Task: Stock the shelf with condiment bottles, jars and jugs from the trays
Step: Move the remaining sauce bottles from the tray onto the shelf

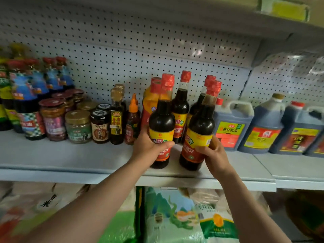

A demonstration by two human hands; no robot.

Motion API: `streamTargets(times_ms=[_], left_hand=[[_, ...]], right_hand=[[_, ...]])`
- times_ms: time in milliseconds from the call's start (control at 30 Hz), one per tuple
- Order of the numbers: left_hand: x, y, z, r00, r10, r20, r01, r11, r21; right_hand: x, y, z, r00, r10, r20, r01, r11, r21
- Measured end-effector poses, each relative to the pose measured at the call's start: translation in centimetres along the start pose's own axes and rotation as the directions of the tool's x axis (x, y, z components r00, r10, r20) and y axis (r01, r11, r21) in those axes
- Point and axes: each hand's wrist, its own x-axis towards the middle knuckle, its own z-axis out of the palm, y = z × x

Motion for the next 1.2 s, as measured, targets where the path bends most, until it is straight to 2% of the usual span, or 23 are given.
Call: streamTargets(times_ms=[133,267,400,500,633,733,867,1200], left_hand=[[1.3,-0.6,2.1,0.999,0.02,-0.033,-0.019,1.0,0.022],[2.2,-1.0,3.4,0.999,0.023,-0.031,-0.022,0.999,0.039],[2.5,-2.1,2.2,0.996,-0.006,0.091,-0.003,0.995,0.099],[2.0,-2.7,0.9,0.984,-0.015,0.179,-0.018,0.983,0.182],[2.0,-2.8,0.8,0.983,0.009,0.182,-0.052,0.971,0.232],[2.3,-3.2,1.8,0.99,-0.001,0.138,-0.034,0.969,0.246],[2.6,-3.6,3.7,0.996,-0.017,0.085,-0.004,0.97,0.242],[2.5,-6.0,6.8,0.984,0.089,-0.152,-0.052,0.971,0.233]], right_hand=[[0.7,-0.6,-1.7,0.996,0.04,0.082,-0.035,0.998,-0.055],[-0.1,-0.4,-2.0,0.996,0.01,0.089,-0.001,0.995,-0.101],[-1.7,0.0,-0.5,1.0,-0.006,0.005,0.007,0.977,-0.213],[-2.5,0.7,0.9,0.991,-0.046,-0.129,0.0,0.942,-0.336],[-2.7,0.4,0.8,0.981,-0.035,-0.193,-0.036,0.935,-0.354],[-2.9,0.4,-0.3,0.987,-0.026,-0.159,-0.023,0.954,-0.299],[-2.4,1.1,-1.5,0.99,-0.033,-0.139,-0.018,0.937,-0.349],[-0.8,2.7,-1.7,0.968,-0.089,-0.233,-0.026,0.893,-0.45]])
